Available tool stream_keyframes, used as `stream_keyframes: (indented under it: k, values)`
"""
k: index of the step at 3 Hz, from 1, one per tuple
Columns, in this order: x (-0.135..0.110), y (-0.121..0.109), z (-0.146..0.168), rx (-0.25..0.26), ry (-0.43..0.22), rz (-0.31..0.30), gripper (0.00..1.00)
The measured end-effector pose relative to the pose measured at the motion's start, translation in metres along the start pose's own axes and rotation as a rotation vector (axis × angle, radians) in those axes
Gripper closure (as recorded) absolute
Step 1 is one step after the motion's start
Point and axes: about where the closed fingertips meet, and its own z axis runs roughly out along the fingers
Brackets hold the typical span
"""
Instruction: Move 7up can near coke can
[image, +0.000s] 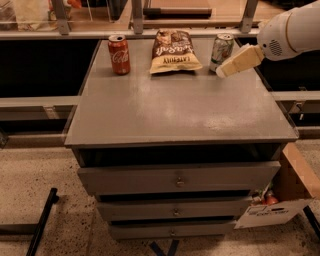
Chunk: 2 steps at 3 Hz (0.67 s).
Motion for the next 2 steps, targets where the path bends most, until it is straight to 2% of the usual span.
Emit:
stream_keyframes:
  k: [1,2]
  values:
    - [0.006,-0.033,0.024,0.048,-0.027,0.044,0.0]
    - [0.007,-0.054,0.05,0.054,-0.058,0.086,0.0]
